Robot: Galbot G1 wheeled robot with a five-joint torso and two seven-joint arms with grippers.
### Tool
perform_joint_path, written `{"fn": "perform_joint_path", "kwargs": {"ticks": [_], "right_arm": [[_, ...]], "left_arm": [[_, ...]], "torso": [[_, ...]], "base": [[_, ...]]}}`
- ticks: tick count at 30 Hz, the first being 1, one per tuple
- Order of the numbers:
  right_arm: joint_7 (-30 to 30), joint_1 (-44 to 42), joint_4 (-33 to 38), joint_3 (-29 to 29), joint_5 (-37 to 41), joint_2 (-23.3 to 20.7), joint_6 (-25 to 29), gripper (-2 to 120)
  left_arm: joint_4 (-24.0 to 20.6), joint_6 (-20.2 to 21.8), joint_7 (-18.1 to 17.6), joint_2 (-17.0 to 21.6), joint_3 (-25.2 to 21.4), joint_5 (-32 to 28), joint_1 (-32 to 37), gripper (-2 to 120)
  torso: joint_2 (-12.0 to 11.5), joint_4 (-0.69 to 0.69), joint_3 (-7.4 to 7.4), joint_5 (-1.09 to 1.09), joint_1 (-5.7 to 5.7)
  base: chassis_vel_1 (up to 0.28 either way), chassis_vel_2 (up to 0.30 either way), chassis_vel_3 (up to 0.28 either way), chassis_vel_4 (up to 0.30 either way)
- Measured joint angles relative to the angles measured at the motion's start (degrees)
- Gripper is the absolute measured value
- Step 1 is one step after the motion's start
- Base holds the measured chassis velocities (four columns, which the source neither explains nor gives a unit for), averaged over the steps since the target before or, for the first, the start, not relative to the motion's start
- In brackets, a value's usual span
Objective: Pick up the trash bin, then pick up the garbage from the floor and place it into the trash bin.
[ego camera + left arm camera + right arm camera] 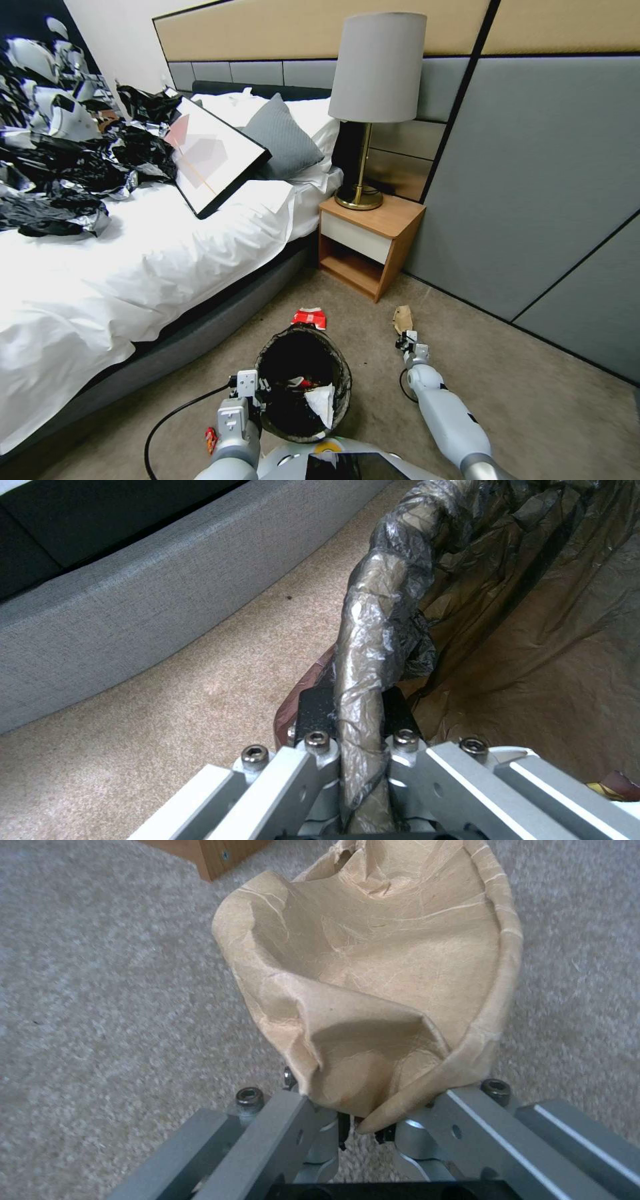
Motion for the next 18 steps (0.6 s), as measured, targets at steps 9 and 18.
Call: {"fn": "perform_joint_path", "kwargs": {"ticks": [9,18], "right_arm": [[0.4,-2.7,4.6,0.9,-3.9,0.4,4.7,4],[0.2,-10.9,24.4,2.9,-8.0,0.2,8.9,4]], "left_arm": [[0.3,-0.2,0.1,0.0,-0.1,0.0,-0.1,0],[0.7,-0.2,0.1,0.0,-0.2,-0.2,-0.3,0]], "torso": [[0.0,-0.01,0.00,0.00,0.00],[0.0,0.00,0.00,-0.02,0.00]], "base": [[0.000,0.000,0.000,0.000],[0.000,0.000,0.000,0.000]]}}
